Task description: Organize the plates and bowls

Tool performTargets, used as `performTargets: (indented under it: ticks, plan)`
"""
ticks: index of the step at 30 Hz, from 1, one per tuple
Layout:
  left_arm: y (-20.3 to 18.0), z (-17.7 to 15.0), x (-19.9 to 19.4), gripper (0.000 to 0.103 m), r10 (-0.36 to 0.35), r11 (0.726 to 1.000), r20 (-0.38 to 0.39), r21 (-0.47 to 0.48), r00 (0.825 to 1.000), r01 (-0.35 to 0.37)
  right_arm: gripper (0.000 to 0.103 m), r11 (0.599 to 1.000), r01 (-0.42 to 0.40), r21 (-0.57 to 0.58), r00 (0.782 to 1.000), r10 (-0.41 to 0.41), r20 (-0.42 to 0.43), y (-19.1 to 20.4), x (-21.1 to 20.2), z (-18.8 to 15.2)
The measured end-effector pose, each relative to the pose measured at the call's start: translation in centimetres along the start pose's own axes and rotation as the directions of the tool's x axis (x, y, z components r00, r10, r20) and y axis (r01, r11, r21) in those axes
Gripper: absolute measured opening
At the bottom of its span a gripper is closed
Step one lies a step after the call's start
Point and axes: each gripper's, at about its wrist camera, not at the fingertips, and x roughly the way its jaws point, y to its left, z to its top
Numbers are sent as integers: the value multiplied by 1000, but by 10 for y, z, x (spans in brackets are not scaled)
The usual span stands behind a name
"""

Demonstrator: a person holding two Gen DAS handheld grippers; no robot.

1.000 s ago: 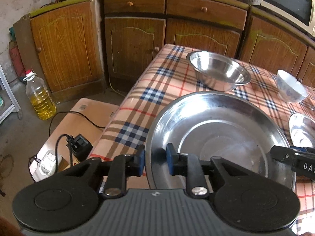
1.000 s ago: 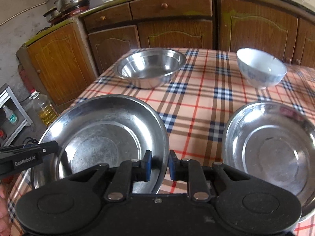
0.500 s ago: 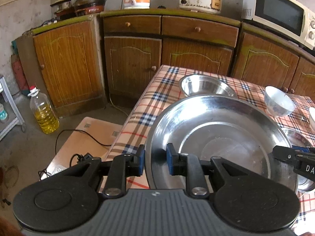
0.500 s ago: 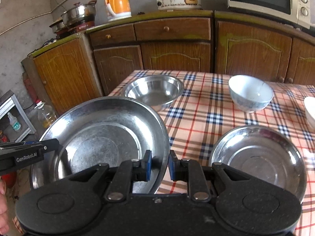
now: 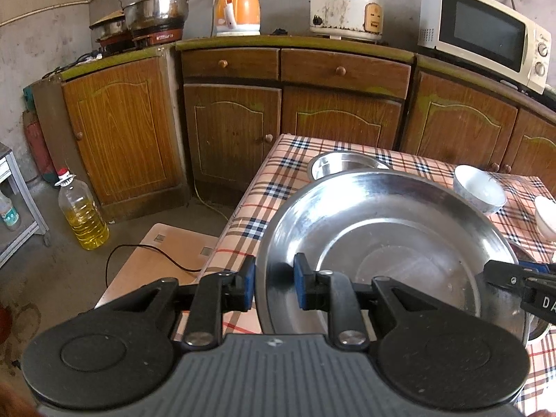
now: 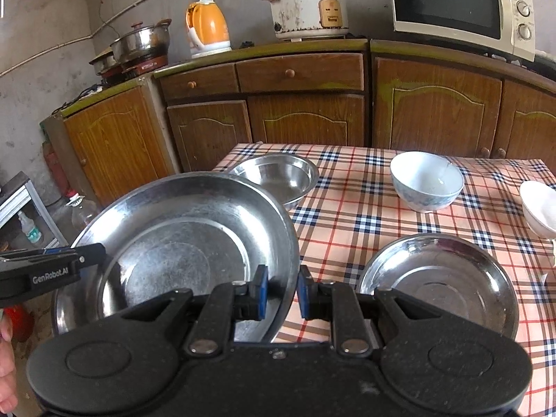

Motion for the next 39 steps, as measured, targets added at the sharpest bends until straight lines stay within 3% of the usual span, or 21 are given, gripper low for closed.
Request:
performTargets:
  ticks: [39]
  plan:
    - [-15,-2,-11,23,-15,1000,-16,11,1000,15,22,1000,9,10,1000,-9,28,-13,-24,3]
